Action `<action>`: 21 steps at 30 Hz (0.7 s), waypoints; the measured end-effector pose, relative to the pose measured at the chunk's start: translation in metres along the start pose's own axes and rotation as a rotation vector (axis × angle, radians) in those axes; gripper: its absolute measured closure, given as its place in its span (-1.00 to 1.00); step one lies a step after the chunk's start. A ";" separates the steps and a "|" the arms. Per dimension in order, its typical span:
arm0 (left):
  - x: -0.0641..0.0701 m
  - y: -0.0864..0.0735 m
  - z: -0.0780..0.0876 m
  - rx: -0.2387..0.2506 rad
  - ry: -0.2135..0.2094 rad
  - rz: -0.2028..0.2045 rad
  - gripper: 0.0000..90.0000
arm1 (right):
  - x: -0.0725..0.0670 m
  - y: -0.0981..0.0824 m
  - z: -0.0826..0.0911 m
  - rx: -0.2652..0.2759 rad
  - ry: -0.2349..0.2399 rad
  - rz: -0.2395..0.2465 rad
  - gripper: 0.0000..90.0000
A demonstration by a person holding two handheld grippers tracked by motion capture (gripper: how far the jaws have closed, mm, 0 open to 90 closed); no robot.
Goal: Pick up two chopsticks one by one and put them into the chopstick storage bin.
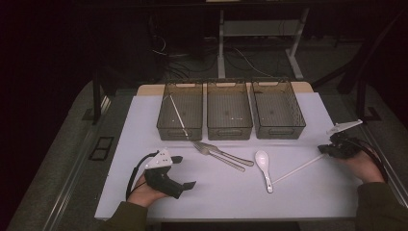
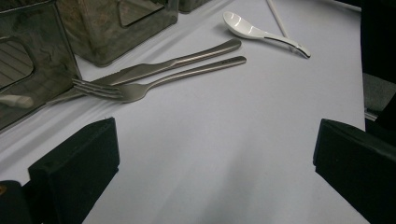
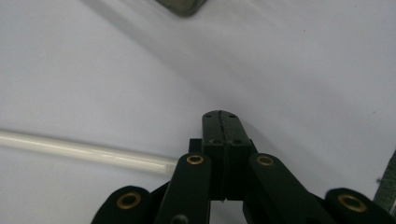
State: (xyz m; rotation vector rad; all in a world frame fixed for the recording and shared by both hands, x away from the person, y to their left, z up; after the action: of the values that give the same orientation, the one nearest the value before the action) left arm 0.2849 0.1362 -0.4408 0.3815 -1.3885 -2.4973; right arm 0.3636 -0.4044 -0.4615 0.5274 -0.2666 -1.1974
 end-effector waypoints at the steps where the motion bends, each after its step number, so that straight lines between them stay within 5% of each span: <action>1: 0.000 0.000 0.000 0.000 0.001 0.001 -1.00 | -0.001 -0.002 0.001 -0.002 0.002 0.001 0.99; 12: 0.000 0.000 0.000 -0.003 0.001 -0.001 -1.00 | -0.011 -0.022 0.018 -0.017 0.043 0.044 0.99; 17: 0.000 0.000 0.000 -0.004 0.002 -0.002 -1.00 | -0.029 -0.020 0.033 0.055 0.171 0.127 0.79; 21: 0.000 -0.001 -0.001 -0.005 0.002 0.006 -1.00 | -0.053 -0.025 0.032 0.018 0.257 0.249 0.55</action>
State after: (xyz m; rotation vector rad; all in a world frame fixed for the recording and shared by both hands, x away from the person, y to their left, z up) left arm 0.2848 0.1359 -0.4416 0.3784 -1.3807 -2.4938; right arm 0.3096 -0.3692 -0.4429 0.6381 -0.1188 -0.8760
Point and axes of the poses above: each handheld gripper's, and its own axes: z roughly backward along the jaws, y roughly out of its top, x roughly to its right, the point moved 3 cm from there along -z, roughly forward along the jaws, and after that the axes turned 15 degrees about -z, right-handed, at the moved point
